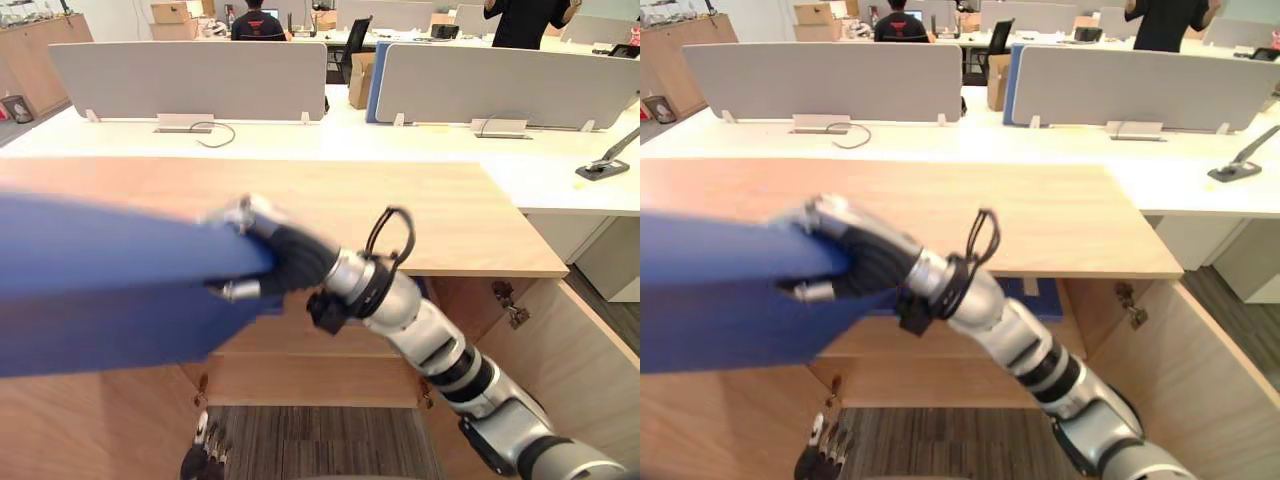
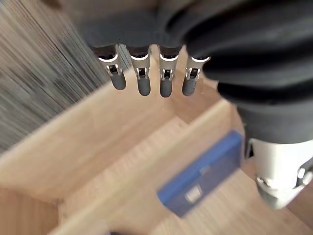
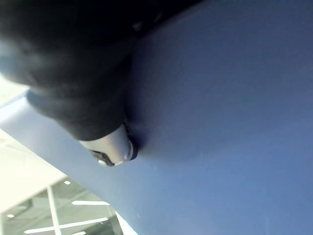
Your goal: Walk over to the cabinet, pick up the folder, carry it to the office cabinet, place the folder inside the office cabinet, then close the office cabinet door
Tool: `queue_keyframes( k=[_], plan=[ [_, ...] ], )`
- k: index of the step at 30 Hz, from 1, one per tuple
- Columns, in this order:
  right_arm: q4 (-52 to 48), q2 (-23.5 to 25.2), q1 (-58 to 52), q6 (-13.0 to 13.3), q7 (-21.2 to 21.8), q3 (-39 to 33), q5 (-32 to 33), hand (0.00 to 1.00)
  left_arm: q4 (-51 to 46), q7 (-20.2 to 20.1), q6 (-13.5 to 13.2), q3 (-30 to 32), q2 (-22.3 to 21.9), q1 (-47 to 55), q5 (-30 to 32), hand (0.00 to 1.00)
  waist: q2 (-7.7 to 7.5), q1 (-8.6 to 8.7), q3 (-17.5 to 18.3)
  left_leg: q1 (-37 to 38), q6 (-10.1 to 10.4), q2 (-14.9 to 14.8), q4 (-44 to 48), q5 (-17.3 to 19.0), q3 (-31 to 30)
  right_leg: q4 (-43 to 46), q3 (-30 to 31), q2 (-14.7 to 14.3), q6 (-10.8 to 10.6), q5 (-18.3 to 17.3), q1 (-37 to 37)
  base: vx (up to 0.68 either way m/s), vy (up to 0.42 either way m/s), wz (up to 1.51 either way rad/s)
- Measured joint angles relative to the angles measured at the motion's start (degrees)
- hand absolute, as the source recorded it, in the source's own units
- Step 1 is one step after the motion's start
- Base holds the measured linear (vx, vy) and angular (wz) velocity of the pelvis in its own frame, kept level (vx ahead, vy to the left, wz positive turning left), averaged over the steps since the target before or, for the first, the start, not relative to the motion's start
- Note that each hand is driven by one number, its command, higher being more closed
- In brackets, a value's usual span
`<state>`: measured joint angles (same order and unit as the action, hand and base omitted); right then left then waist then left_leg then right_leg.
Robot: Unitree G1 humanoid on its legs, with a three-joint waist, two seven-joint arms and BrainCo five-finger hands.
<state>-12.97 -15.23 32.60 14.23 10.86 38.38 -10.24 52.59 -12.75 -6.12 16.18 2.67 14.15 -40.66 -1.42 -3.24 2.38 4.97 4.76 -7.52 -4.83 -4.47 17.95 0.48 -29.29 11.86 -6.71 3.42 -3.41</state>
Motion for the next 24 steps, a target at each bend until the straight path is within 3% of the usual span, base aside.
queue_keyframes(
  k=[5,9,12,16,19,20,21,22,23,24],
  plan=[
    [8.4,-7.9,-10.9,0.4,3.5,6.9,-14.1,1.00,5.7,1.8,0.1,4.6,0.2,1.9,7.7,0.00,-1.79,-0.67,-0.9,0.0,0.1,0.1,0.0,0.1,-0.2,0.0,0.0,0.1,0.0,0.0,0.0,0.00,0.000,0.00],
    [15.5,-11.2,-18.6,0.8,5.4,6.6,-18.3,1.00,7.6,1.9,0.0,5.8,0.3,1.7,9.9,0.00,-1.50,-0.57,-1.6,0.0,0.1,0.3,0.1,0.1,-0.4,0.1,-0.1,0.3,0.0,0.0,0.0,0.00,0.000,0.00],
    [25.8,-10.1,-24.1,0.8,5.4,4.2,-19.3,1.00,8.2,2.3,0.2,5.8,0.3,1.6,9.5,0.00,-0.87,-0.06,-2.6,-0.1,0.1,0.3,0.1,0.1,-1.0,0.3,-0.3,0.3,-0.1,-0.1,-0.1,-0.01,-0.001,0.04],
    [39.4,-5.7,-23.5,1.1,4.1,0.8,-27.2,1.00,8.1,2.3,0.1,5.2,0.0,0.5,8.1,0.00,-0.09,0.28,-3.9,0.0,0.4,0.4,0.2,0.3,-1.9,0.6,-0.6,0.5,-0.3,-0.2,-0.3,-0.03,0.001,0.05],
    [52.2,-0.5,-22.7,-2.2,1.7,-6.5,-29.2,1.00,7.5,2.8,-0.1,3.3,-0.3,-0.1,6.5,0.00,0.07,-0.21,-4.4,-0.1,0.4,0.7,0.2,0.3,-2.8,0.7,-1.8,0.8,-0.4,-0.4,-0.8,-0.01,0.000,0.16],
    [55.7,1.2,-22.2,-4.3,0.8,-12.0,-27.7,1.00,7.5,3.2,-0.1,3.0,-0.3,-0.3,6.1,0.00,0.13,-0.43,-4.6,-0.1,0.3,0.8,0.2,0.2,-3.0,0.7,-2.0,1.0,-0.4,-0.4,-0.9,0.00,0.009,0.10],
    [58.6,2.8,-21.7,-6.5,0.0,-17.8,-21.9,1.00,7.4,3.4,-0.1,3.0,-0.3,-0.3,6.0,0.00,0.19,-0.51,-4.7,-0.1,0.3,1.0,0.2,0.2,-3.1,0.8,-2.1,1.1,-0.5,-0.4,-1.0,0.00,0.014,0.09],
    [61.9,4.7,-21.5,-8.6,-1.1,-25.2,-12.7,1.00,7.4,3.7,-0.1,3.0,-0.3,-0.4,6.0,0.00,0.18,-0.51,-4.9,-0.1,0.2,1.1,0.1,0.1,-3.3,0.8,-2.2,1.2,-0.5,-0.4,-1.1,0.01,0.012,0.05],
    [63.0,5.3,-21.4,-9.5,-2.0,-27.9,-7.7,1.00,7.3,3.8,-0.1,3.0,-0.3,-0.4,6.0,0.00,0.18,-0.49,-5.1,-0.1,0.2,1.1,0.1,0.1,-3.3,0.8,-2.2,1.3,-0.6,-0.4,-1.1,0.00,0.000,0.00],
    [64.0,6.3,-21.4,-10.9,-3.5,-32.1,2.0,1.00,7.3,3.9,-0.1,3.0,-0.3,-0.4,6.1,0.00,0.26,-0.55,-5.4,-0.1,0.2,1.2,0.0,0.1,-3.4,0.7,-2.3,1.3,-0.6,-0.4,-1.1,0.00,0.000,0.00]
  ],
)
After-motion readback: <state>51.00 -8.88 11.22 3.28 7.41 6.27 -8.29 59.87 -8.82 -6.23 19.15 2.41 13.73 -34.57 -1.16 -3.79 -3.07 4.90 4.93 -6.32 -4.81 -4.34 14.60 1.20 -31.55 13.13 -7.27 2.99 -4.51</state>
